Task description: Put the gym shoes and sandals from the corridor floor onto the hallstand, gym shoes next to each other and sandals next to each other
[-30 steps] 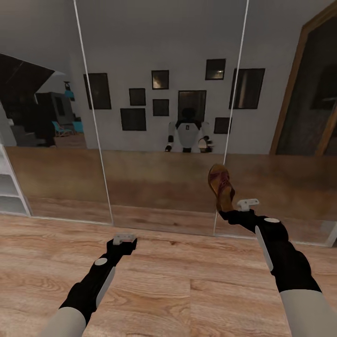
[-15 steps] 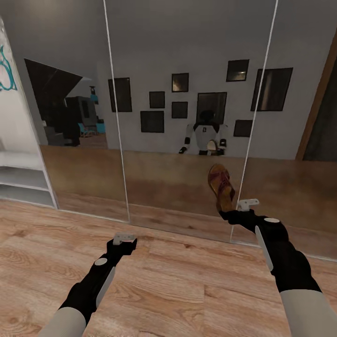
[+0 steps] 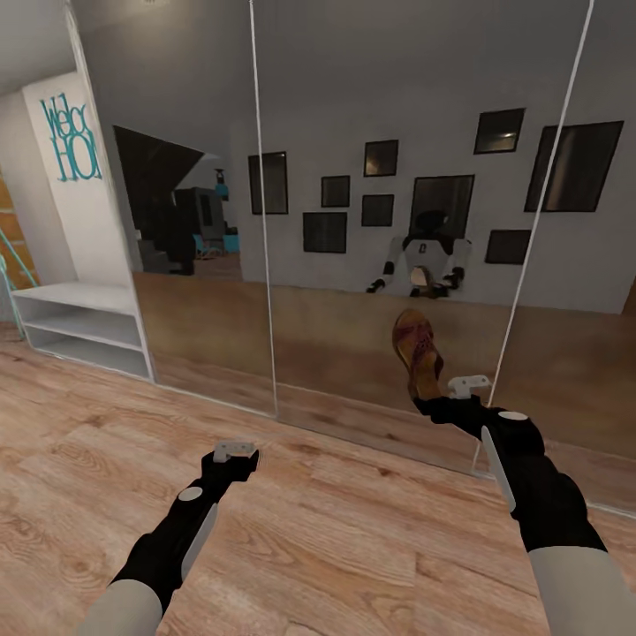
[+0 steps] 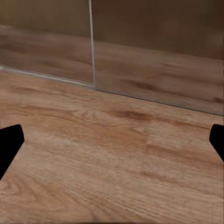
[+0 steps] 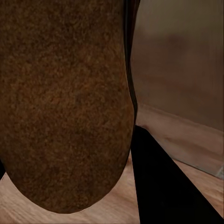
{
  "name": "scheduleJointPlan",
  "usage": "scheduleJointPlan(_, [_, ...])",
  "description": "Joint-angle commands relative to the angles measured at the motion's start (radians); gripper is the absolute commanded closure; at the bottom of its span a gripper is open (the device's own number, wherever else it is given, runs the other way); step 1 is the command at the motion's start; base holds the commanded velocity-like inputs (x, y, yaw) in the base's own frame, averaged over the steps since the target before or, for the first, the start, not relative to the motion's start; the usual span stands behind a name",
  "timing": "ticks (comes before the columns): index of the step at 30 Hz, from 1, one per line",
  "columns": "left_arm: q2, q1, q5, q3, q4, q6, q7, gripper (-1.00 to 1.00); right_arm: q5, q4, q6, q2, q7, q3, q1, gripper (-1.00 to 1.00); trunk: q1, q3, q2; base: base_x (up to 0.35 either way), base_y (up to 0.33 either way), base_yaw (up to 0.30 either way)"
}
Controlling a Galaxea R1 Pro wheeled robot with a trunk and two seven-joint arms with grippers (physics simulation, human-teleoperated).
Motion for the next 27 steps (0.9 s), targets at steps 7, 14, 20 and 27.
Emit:
scheduleJointPlan(7, [0.000,-0.001,0.002,0.000,-0.001,0.006,-0.001,-1.00,0.002,-0.002,0.006,0.000,0.004,-0.001,-0.001,1.00,0.000,0.001,0.000,0.000,0.000,0.288])
scheduleJointPlan(14, [0.000,-0.001,0.002,0.000,-0.001,0.006,-0.001,-1.00,0.002,-0.002,0.006,0.000,0.005,-0.001,-0.001,1.00,0.000,0.004,0.000,0.000,0.000,0.289])
scheduleJointPlan(20, [0.000,-0.001,0.002,0.000,-0.001,0.006,-0.001,-1.00,0.002,-0.002,0.006,0.000,0.005,-0.001,-0.001,1.00,0.000,0.006,0.000,0.000,0.000,0.289])
scheduleJointPlan(27, [0.000,-0.001,0.003,0.000,-0.001,0.006,-0.001,-1.00,0.002,-0.002,0.006,0.000,0.004,-0.001,-0.001,1.00,0.000,0.009,0.000,0.081,0.000,0.289])
